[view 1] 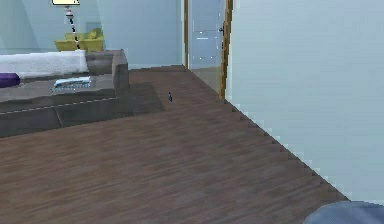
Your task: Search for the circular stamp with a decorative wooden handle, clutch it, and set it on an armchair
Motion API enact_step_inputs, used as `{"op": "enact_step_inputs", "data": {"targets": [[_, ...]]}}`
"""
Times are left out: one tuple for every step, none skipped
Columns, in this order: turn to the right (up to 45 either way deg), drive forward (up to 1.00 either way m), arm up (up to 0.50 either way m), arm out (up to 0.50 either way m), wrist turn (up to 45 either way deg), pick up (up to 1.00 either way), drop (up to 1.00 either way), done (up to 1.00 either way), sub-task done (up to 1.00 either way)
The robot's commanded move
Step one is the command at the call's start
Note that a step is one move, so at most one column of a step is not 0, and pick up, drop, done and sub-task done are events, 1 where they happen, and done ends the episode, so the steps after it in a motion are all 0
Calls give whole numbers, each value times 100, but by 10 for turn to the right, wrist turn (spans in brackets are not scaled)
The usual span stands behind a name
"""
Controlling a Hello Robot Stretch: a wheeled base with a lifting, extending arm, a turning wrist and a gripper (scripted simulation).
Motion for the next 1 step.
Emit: {"op": "enact_step_inputs", "data": {"targets": [[0,0,0,0,-90,0,0,0,0]]}}
